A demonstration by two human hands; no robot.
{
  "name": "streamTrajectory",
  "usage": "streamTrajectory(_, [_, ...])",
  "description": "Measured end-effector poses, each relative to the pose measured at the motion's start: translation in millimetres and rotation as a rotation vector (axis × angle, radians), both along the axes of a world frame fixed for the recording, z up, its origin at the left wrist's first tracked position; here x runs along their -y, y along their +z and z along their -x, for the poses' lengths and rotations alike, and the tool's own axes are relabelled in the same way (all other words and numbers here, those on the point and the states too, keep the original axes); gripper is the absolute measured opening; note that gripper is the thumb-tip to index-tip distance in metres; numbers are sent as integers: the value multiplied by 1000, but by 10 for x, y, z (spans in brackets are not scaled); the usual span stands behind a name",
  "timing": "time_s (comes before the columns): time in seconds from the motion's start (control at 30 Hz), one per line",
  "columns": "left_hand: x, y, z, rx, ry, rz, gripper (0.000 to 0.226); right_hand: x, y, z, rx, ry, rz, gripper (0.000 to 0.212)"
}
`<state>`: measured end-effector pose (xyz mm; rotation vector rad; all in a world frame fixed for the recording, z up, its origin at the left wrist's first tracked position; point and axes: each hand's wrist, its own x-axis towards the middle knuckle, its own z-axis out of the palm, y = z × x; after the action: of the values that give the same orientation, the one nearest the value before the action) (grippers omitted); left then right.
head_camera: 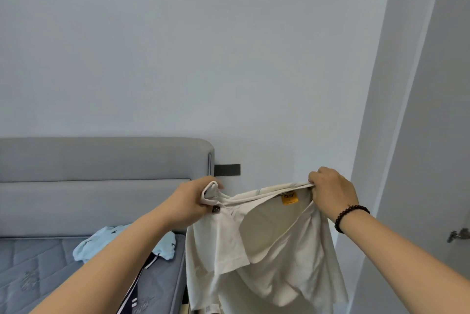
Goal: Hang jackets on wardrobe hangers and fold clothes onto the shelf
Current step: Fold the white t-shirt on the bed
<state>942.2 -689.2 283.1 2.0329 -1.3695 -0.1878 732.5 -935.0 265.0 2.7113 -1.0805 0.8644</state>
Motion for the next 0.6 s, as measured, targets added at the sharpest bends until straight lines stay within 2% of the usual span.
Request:
streamTrajectory(0.03, [11, 7, 14, 21, 0, 4, 26, 43, 14, 34, 83, 11, -123, 24])
streamTrajectory(0.1, [24, 28, 21, 33, 2, 15, 18, 62, 83, 133, 191, 88, -414, 38])
streamTrajectory(0.17, [27, 35, 28, -16, -3, 44, 15, 44, 149, 230, 269, 132, -543, 42])
streamTrajectory(0.23, [6, 30, 63, -124, -20, 103, 14, 59, 170, 325, 310, 131, -613, 37])
streamTrajectory(0.33, [-54, -7, 145, -317, -27, 168, 28, 105, 205, 461, 401, 101, -647, 27])
streamTrajectory(0.43, [-104, -87, 188, -395, -53, 147, 38, 141, 257, 544, 432, 60, -642, 22])
streamTrajectory(0.5, [-98, -124, 219, -440, -51, 136, 31, 134, 242, 564, 410, 72, -665, 21])
streamTrajectory(0.6, [-73, -113, 314, -472, 40, 142, 10, 80, 157, 540, 473, 128, -787, 32])
